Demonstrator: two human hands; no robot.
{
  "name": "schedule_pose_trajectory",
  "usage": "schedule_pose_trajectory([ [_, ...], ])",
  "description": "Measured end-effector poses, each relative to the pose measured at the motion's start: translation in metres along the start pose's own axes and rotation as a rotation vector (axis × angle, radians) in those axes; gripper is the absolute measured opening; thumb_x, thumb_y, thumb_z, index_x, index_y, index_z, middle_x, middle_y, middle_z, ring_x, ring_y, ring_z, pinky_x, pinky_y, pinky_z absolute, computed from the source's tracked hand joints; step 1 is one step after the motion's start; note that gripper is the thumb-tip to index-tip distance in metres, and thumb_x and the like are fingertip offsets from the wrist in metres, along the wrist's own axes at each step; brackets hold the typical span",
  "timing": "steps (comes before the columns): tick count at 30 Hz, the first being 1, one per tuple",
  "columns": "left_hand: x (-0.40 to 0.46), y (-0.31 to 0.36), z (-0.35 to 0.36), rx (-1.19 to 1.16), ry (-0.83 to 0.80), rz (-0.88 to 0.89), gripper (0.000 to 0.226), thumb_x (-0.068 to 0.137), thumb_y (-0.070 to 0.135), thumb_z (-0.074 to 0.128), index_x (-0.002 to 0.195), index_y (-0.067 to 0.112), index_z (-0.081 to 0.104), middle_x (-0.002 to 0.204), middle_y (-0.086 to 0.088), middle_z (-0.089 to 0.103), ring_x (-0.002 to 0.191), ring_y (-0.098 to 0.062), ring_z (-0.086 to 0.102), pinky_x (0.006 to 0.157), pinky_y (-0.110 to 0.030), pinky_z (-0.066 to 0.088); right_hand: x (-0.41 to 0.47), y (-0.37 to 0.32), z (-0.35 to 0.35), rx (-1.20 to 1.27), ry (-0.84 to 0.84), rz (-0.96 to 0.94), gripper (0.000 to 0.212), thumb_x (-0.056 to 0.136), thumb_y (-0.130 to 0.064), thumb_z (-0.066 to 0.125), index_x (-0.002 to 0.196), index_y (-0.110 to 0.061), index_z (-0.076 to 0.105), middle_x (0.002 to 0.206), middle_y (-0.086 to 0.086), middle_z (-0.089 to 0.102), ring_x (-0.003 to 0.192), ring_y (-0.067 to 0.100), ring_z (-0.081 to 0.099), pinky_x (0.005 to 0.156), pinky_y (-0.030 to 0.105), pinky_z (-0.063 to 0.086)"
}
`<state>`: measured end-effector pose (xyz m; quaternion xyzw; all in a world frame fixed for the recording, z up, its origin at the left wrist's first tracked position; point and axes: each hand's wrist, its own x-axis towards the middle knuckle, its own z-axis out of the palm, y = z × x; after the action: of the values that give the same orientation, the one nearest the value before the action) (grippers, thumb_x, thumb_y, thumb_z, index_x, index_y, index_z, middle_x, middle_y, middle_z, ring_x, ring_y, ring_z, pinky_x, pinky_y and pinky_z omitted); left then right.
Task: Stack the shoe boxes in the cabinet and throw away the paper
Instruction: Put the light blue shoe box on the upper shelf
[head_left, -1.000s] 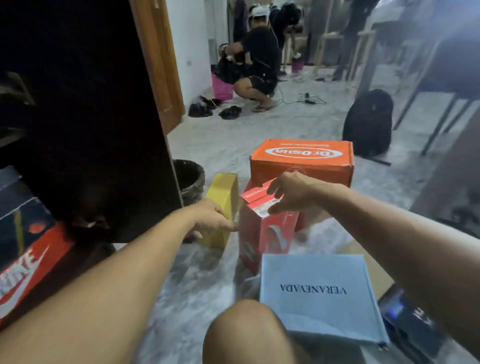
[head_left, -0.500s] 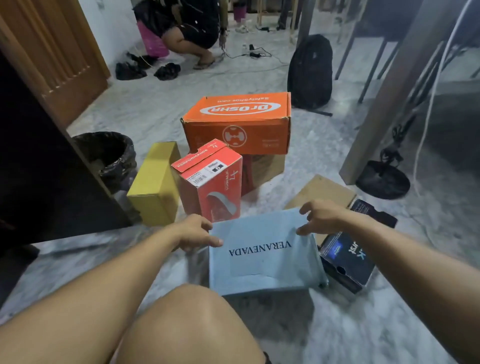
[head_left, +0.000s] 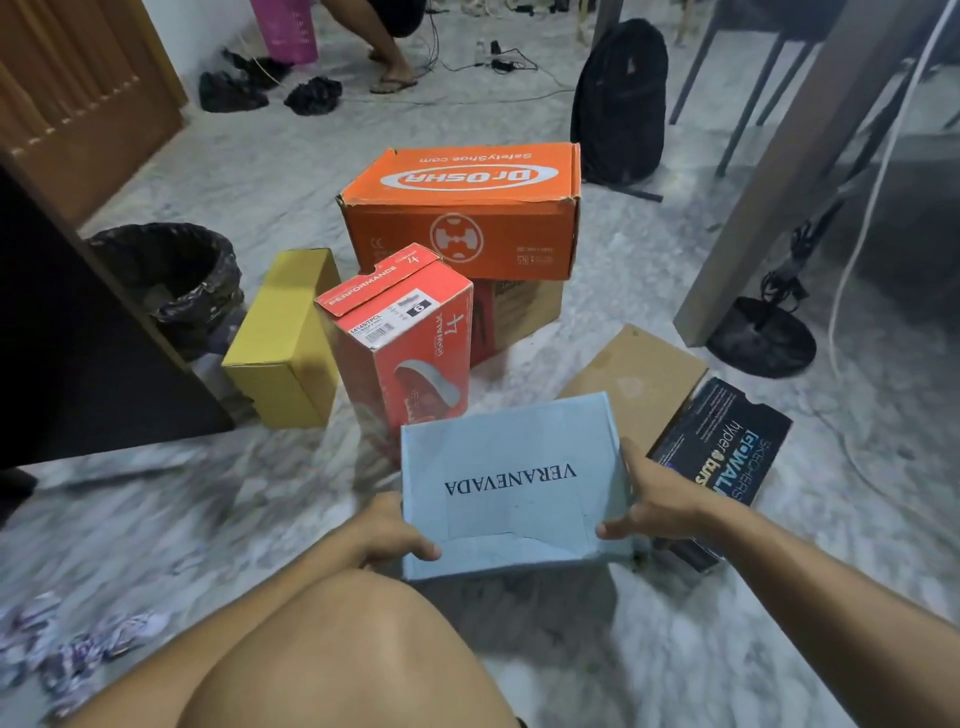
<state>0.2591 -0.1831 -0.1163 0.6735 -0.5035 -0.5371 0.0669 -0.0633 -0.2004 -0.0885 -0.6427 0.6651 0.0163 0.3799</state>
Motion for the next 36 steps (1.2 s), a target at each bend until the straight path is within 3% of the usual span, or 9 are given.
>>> schedule_pose_trajectory([
  [3, -0.004, 0.004, -0.003, -0.017, 0.057, 0.094, 0.056, 0.062, -0.003, 0.084, 0.107, 0.018, 0.059, 0.108, -0.002, 0.068, 0.099, -0.018, 0.064, 0.081, -0.026, 0.054, -0.007, -0.012, -0.003, -0.008, 0.039, -0.044, 0.109, 0.062, -0.031, 0.089, 0.136, -0.017, 0.011, 0.111, 0.007, 0.057, 0.097, 0.023, 0.058, 0.07, 0.026, 0.05],
  [6, -0.015, 0.013, -0.01, 0.013, 0.086, 0.179, 0.064, 0.056, 0.005, 0.089, 0.111, 0.022, 0.06, 0.111, 0.002, 0.067, 0.105, -0.017, 0.062, 0.092, -0.035, 0.053, -0.026, -0.027, -0.021, -0.043, 0.056, -0.072, 0.12, 0.057, -0.037, 0.091, 0.141, -0.013, 0.009, 0.112, 0.004, 0.054, 0.1, 0.023, 0.055, 0.071, 0.025, 0.047],
  [11, -0.047, 0.041, -0.033, -0.013, 0.119, 0.328, 0.083, 0.041, 0.028, 0.09, 0.12, 0.024, 0.063, 0.112, 0.004, 0.071, 0.104, -0.018, 0.067, 0.081, -0.043, 0.059, -0.072, -0.05, -0.062, -0.1, 0.117, -0.089, 0.092, 0.057, -0.036, 0.092, 0.128, -0.014, 0.039, 0.115, -0.001, 0.057, 0.101, 0.02, 0.055, 0.073, 0.026, 0.045],
  [14, -0.07, 0.062, -0.05, -0.001, 0.158, 0.42, 0.081, 0.041, 0.037, 0.088, 0.118, 0.027, 0.065, 0.112, 0.009, 0.071, 0.107, -0.015, 0.065, 0.09, -0.044, 0.055, -0.108, -0.069, -0.084, -0.133, 0.19, -0.094, 0.09, 0.061, -0.036, 0.09, 0.135, -0.011, 0.045, 0.126, 0.003, 0.054, 0.114, 0.022, 0.051, 0.089, 0.03, 0.043],
  [20, -0.129, 0.094, -0.083, 0.008, 0.196, 0.53, 0.071, 0.051, 0.023, 0.087, 0.119, 0.017, 0.066, 0.113, 0.007, 0.071, 0.109, -0.012, 0.065, 0.094, -0.035, 0.053, -0.163, -0.103, -0.116, -0.1, 0.285, -0.158, 0.092, 0.058, -0.04, 0.091, 0.138, -0.022, 0.048, 0.116, -0.006, 0.054, 0.084, 0.011, 0.059, 0.073, 0.024, 0.047],
  [23, -0.163, 0.1, -0.102, 0.036, 0.268, 0.574, 0.068, 0.053, 0.025, 0.087, 0.118, 0.021, 0.067, 0.112, 0.011, 0.071, 0.109, -0.008, 0.064, 0.092, -0.032, 0.054, -0.179, -0.122, -0.124, -0.085, 0.334, -0.226, 0.094, 0.059, -0.038, 0.09, 0.141, -0.021, 0.046, 0.111, -0.005, 0.053, 0.094, 0.016, 0.056, 0.073, 0.025, 0.043],
  [28, -0.216, 0.096, -0.136, 0.023, 0.394, 0.591, 0.083, 0.049, 0.029, 0.091, 0.126, 0.027, 0.061, 0.117, 0.009, 0.069, 0.111, -0.01, 0.063, 0.095, -0.032, 0.052, -0.189, -0.165, -0.127, -0.147, 0.423, -0.324, 0.113, 0.055, -0.051, 0.088, 0.15, -0.031, 0.03, 0.144, 0.005, 0.047, 0.116, 0.023, 0.051, 0.088, 0.033, 0.046],
  [31, -0.246, 0.088, -0.156, 0.038, 0.523, 0.562, 0.105, 0.046, 0.04, 0.093, 0.139, 0.02, 0.051, 0.133, 0.007, 0.058, 0.119, -0.014, 0.057, 0.103, -0.039, 0.047, -0.193, -0.195, -0.125, -0.165, 0.445, -0.413, 0.112, 0.054, -0.056, 0.087, 0.149, -0.039, 0.029, 0.148, 0.004, 0.043, 0.127, 0.026, 0.047, 0.095, 0.037, 0.046],
  [36, -0.292, 0.062, -0.187, 0.037, 0.731, 0.491, 0.088, 0.06, 0.03, 0.091, 0.136, 0.009, 0.052, 0.123, 0.005, 0.056, 0.115, -0.018, 0.055, 0.1, -0.037, 0.048, -0.198, -0.251, -0.115, -0.203, 0.464, -0.536, 0.109, 0.053, -0.057, 0.086, 0.147, -0.035, 0.035, 0.147, 0.003, 0.045, 0.129, 0.025, 0.046, 0.098, 0.035, 0.042],
])
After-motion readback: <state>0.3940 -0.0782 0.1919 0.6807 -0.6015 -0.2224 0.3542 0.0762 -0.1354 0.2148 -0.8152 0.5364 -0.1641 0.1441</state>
